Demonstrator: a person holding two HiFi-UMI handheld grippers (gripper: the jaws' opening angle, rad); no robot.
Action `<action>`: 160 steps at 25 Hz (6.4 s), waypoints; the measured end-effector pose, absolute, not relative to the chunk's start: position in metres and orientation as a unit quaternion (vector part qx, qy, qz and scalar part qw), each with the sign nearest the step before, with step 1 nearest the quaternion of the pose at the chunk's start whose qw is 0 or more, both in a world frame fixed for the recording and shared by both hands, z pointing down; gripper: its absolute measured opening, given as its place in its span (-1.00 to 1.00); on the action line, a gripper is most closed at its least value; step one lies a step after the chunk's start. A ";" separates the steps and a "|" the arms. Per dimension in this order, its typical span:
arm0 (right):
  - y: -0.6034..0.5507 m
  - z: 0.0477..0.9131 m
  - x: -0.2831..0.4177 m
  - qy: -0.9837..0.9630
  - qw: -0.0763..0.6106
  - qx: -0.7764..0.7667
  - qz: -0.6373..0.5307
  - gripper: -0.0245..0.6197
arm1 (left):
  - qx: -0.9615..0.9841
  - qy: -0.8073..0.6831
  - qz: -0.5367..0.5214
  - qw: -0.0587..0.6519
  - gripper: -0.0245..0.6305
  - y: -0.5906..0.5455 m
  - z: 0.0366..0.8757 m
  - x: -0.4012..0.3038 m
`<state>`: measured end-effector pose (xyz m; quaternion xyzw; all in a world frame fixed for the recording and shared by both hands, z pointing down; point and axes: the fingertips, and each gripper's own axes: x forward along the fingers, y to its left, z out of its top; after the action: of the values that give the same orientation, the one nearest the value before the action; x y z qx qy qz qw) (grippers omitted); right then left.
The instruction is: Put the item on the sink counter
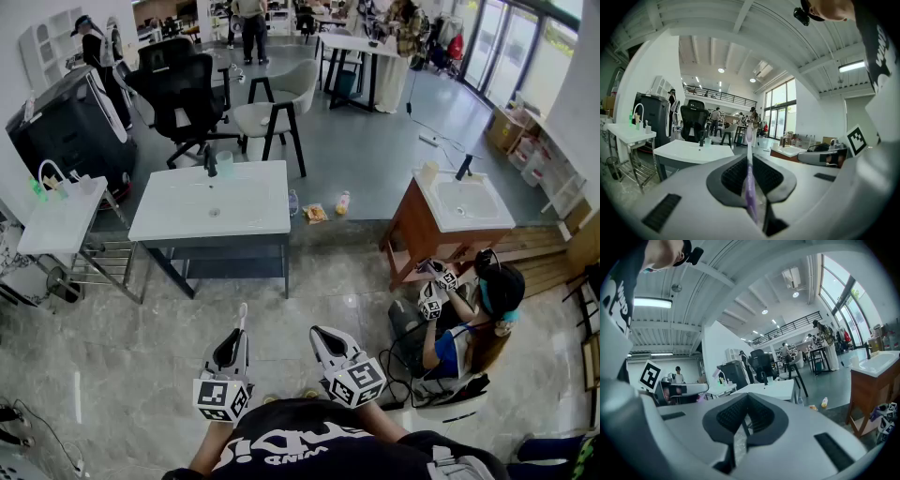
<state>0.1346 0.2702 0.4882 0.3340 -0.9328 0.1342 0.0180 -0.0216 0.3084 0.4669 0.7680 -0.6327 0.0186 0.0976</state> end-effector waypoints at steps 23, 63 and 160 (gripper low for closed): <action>0.295 0.492 0.110 -0.930 -0.007 0.342 0.137 -0.87 | 0.784 -0.616 0.016 0.078 -0.77 0.322 0.464 -0.043; 0.185 0.502 0.049 -0.915 -0.012 0.380 0.138 -0.87 | 0.802 -0.592 0.013 0.072 -0.77 0.203 0.475 -0.110; -0.296 0.473 -0.023 -0.902 -0.006 0.412 0.130 -0.87 | 0.839 -0.528 0.036 0.123 -0.77 -0.304 0.489 -0.154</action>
<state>-0.0233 -0.2960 0.4732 0.4118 -0.9019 0.1298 -0.0064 -0.1539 -0.3041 0.4894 0.8393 -0.5285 0.0364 0.1226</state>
